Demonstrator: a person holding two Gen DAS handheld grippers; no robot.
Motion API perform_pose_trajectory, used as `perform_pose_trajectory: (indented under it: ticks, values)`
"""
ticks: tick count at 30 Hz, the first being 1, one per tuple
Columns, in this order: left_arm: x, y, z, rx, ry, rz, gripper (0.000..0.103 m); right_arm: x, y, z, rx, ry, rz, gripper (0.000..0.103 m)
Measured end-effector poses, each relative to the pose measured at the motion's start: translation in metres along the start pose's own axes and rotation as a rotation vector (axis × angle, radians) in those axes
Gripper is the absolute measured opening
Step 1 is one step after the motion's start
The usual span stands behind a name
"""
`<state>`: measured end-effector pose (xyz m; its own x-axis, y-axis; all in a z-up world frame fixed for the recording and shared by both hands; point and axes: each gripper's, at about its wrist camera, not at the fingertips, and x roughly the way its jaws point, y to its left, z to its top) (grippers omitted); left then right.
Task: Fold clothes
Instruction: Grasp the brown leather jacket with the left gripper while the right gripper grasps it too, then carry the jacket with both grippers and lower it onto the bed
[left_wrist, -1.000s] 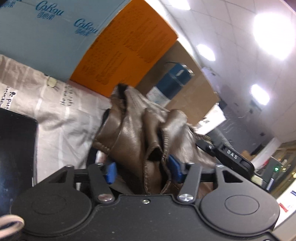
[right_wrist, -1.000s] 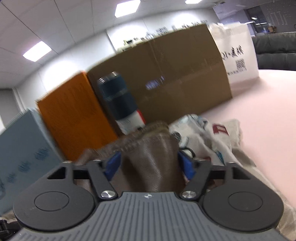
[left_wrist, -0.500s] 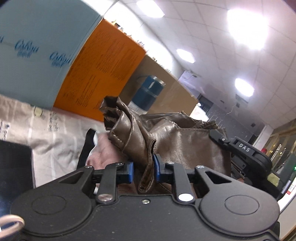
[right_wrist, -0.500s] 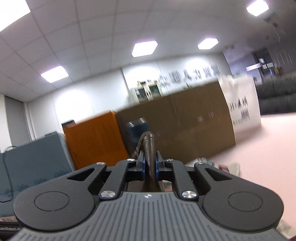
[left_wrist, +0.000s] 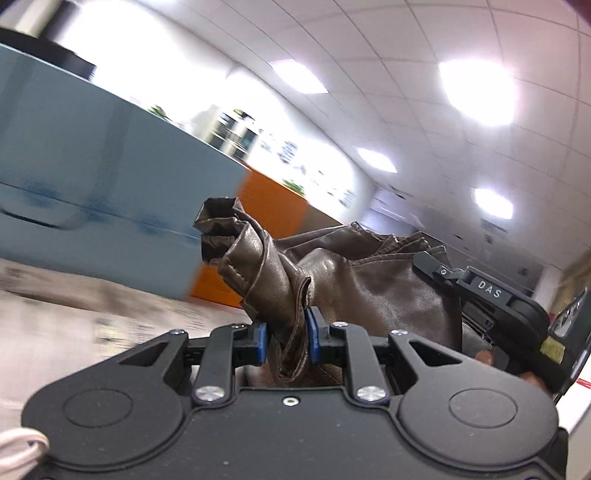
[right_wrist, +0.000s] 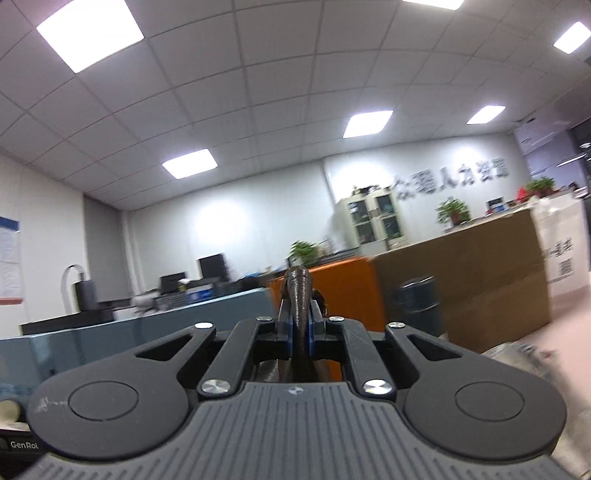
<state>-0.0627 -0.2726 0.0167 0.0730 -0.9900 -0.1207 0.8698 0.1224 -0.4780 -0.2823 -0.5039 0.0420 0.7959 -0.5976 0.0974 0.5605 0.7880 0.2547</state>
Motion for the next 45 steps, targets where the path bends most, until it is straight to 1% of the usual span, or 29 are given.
perform_pose_trajectory:
  ticks: [4, 9, 13, 15, 17, 20, 21, 22, 23, 24, 25, 26, 27, 28, 29, 30, 31, 32, 33, 34, 35, 36, 38, 40, 41, 42, 45]
  values:
    - [-0.058, 0.033, 0.004, -0.002, -0.055, 0.097, 0.021, 0.011, 0.061, -0.019, 0.02, 0.056, 0.11, 0.006]
    - [-0.129, 0.069, 0.004, 0.02, -0.108, 0.243, 0.021, 0.026, 0.138, -0.052, 0.051, 0.149, 0.242, 0.006]
    - [-0.164, 0.097, -0.006, 0.025, -0.113, 0.365, 0.021, 0.047, 0.186, -0.088, 0.047, 0.253, 0.326, 0.006]
    - [-0.176, 0.114, -0.011, -0.004, -0.101, 0.413, 0.021, 0.058, 0.208, -0.107, 0.038, 0.31, 0.359, 0.006]
    - [-0.184, 0.13, -0.019, -0.033, -0.068, 0.457, 0.021, 0.072, 0.223, -0.131, 0.013, 0.379, 0.368, 0.006]
    - [-0.191, 0.151, -0.034, -0.066, 0.002, 0.514, 0.022, 0.091, 0.239, -0.167, -0.052, 0.493, 0.355, 0.006]
    - [-0.192, 0.155, -0.038, -0.076, 0.022, 0.527, 0.024, 0.096, 0.241, -0.179, -0.077, 0.53, 0.345, 0.006]
    - [-0.194, 0.159, -0.04, -0.083, 0.039, 0.537, 0.03, 0.098, 0.24, -0.189, -0.098, 0.555, 0.335, 0.006]
    - [-0.195, 0.162, -0.043, -0.09, 0.055, 0.548, 0.032, 0.099, 0.239, -0.198, -0.116, 0.568, 0.323, 0.008]
    - [-0.197, 0.165, -0.045, -0.092, 0.071, 0.558, 0.039, 0.1, 0.238, -0.204, -0.134, 0.576, 0.314, 0.009]
    - [-0.201, 0.166, -0.045, -0.095, 0.068, 0.568, 0.051, 0.1, 0.238, -0.207, -0.151, 0.579, 0.306, 0.014]
    - [-0.208, 0.165, -0.046, -0.1, 0.052, 0.58, 0.058, 0.1, 0.238, -0.208, -0.165, 0.581, 0.296, 0.021]
    - [-0.215, 0.165, -0.046, -0.106, 0.036, 0.591, 0.07, 0.098, 0.239, -0.206, -0.18, 0.576, 0.284, 0.024]
    - [-0.222, 0.164, -0.045, -0.103, 0.009, 0.607, 0.078, 0.093, 0.239, -0.202, -0.201, 0.562, 0.274, 0.036]
    - [-0.229, 0.163, -0.042, -0.094, -0.026, 0.626, 0.08, 0.086, 0.24, -0.199, -0.229, 0.537, 0.269, 0.045]
    - [-0.232, 0.164, -0.037, -0.097, -0.041, 0.621, 0.082, 0.078, 0.243, -0.195, -0.258, 0.506, 0.267, 0.049]
    - [-0.232, 0.168, -0.031, -0.109, -0.042, 0.598, 0.083, 0.07, 0.246, -0.192, -0.283, 0.483, 0.283, 0.054]
    - [-0.232, 0.172, -0.025, -0.121, -0.042, 0.575, 0.083, 0.062, 0.25, -0.189, -0.304, 0.468, 0.314, 0.058]
    - [-0.232, 0.176, -0.018, -0.133, -0.043, 0.551, 0.083, 0.054, 0.253, -0.186, -0.325, 0.452, 0.345, 0.06]
    - [-0.232, 0.18, -0.012, -0.145, -0.044, 0.528, 0.083, 0.047, 0.257, -0.184, -0.339, 0.455, 0.396, 0.064]
    - [-0.232, 0.184, -0.006, -0.157, -0.044, 0.505, 0.083, 0.04, 0.261, -0.184, -0.347, 0.473, 0.465, 0.07]
    - [-0.226, 0.189, -0.002, -0.173, -0.017, 0.487, 0.083, 0.033, 0.266, -0.184, -0.357, 0.493, 0.538, 0.073]
    - [-0.205, 0.201, 0.003, -0.21, 0.082, 0.457, 0.083, 0.018, 0.276, -0.187, -0.382, 0.534, 0.685, 0.076]
    - [-0.184, 0.214, 0.007, -0.247, 0.18, 0.427, 0.083, 0.006, 0.286, -0.192, -0.415, 0.569, 0.783, 0.08]
    - [-0.174, 0.22, 0.01, -0.265, 0.229, 0.411, 0.083, 0.002, 0.291, -0.196, -0.438, 0.582, 0.814, 0.08]
    - [-0.164, 0.225, 0.01, -0.281, 0.272, 0.399, 0.083, -0.001, 0.296, -0.2, -0.467, 0.588, 0.825, 0.08]
    - [-0.147, 0.229, 0.006, -0.289, 0.327, 0.411, 0.082, -0.001, 0.305, -0.213, -0.514, 0.601, 0.809, 0.08]
